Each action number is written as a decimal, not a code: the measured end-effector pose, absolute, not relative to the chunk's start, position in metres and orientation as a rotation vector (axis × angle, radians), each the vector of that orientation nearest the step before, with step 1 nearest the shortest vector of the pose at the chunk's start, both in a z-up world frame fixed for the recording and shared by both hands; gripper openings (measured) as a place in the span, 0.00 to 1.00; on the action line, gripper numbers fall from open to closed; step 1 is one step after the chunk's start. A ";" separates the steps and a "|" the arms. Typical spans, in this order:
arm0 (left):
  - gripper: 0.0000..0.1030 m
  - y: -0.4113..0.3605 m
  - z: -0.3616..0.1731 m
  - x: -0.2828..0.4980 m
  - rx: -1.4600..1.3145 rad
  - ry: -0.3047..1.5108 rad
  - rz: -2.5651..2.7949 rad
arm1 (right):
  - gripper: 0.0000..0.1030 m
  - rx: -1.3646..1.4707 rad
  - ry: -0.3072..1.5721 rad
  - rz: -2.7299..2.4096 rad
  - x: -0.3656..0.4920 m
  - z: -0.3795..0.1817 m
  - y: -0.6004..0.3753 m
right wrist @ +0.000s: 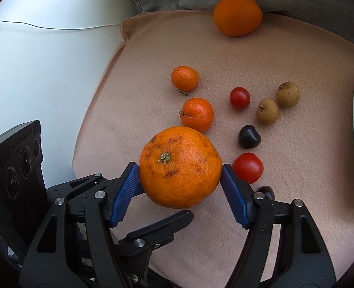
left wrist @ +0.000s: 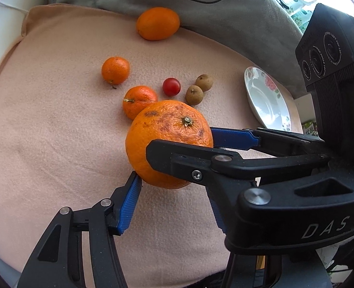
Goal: Organize fruits
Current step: 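Lift the large orange with the right gripper and carry it over the plate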
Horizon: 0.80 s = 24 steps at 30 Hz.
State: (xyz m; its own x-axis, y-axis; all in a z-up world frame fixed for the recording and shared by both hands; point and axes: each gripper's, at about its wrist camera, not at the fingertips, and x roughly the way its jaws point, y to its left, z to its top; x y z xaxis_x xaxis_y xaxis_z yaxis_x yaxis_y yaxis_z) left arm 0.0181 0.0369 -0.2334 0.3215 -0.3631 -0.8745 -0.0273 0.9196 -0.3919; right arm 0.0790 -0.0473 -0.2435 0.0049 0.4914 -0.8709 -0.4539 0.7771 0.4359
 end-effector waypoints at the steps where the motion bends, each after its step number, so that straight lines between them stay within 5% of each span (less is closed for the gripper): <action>1: 0.52 0.033 -0.231 0.020 -0.357 1.225 -0.233 | 0.71 0.037 1.370 0.735 0.080 -0.239 -0.051; 24: 0.52 -0.099 -0.217 0.085 -0.250 1.155 -0.424 | 0.71 0.121 1.222 0.543 0.125 -0.195 -0.206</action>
